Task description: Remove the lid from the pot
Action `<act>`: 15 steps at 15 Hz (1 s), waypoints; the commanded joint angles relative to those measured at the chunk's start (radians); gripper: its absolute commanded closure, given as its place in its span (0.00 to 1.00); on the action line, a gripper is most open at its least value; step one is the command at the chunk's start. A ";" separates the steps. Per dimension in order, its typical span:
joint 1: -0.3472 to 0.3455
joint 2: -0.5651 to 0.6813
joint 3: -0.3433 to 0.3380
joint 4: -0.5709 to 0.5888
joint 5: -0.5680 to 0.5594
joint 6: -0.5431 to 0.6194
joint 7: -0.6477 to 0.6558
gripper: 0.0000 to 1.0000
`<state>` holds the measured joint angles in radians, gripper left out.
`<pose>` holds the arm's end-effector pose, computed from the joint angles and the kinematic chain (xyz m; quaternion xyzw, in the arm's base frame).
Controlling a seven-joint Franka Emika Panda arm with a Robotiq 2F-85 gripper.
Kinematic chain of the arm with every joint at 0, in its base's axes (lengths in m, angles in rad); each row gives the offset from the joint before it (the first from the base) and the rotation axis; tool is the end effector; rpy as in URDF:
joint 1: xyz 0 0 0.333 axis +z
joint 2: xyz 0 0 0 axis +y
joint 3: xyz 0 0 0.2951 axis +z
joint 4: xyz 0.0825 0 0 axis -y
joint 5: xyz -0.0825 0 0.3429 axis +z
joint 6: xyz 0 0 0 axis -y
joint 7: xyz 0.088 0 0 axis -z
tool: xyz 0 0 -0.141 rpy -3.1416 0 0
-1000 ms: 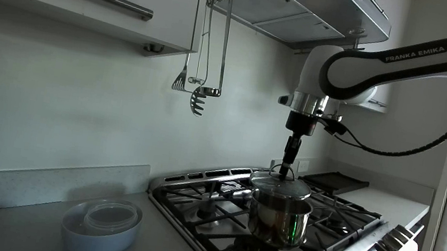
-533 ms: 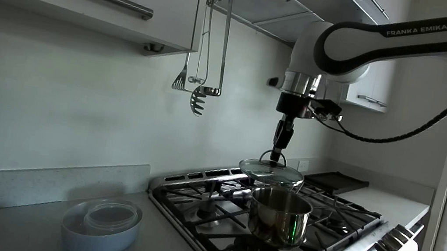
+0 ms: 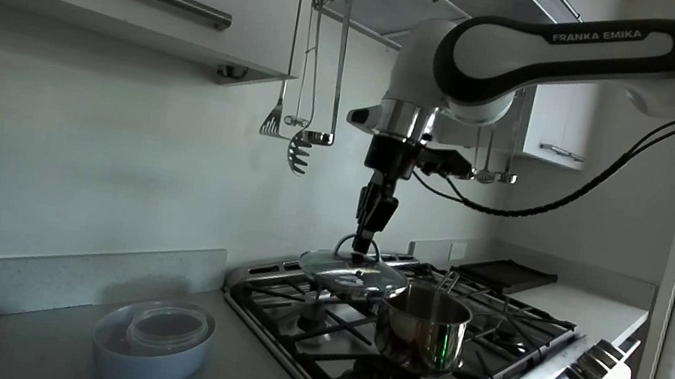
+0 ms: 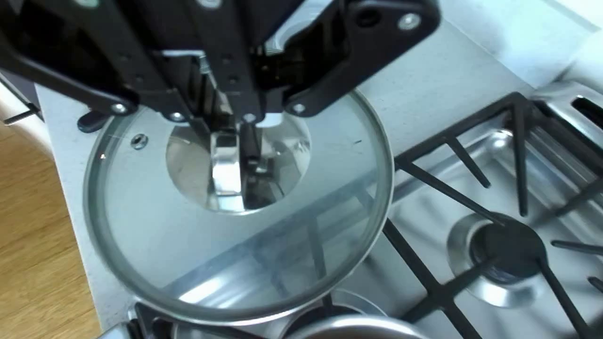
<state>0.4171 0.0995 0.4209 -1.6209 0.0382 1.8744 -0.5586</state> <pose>0.3847 0.4202 0.5281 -0.7672 -0.6351 -0.0750 0.0497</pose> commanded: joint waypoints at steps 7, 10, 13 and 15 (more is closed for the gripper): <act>0.084 0.201 0.066 0.192 -0.026 -0.025 -0.146 0.96; 0.083 0.193 0.060 0.163 -0.009 -0.005 -0.129 0.85; 0.084 0.200 0.060 0.172 -0.012 -0.006 -0.133 0.85; 0.084 0.201 0.060 0.175 -0.013 -0.006 -0.134 0.85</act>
<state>0.4996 0.2952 0.4811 -1.4549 0.0280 1.8741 -0.6936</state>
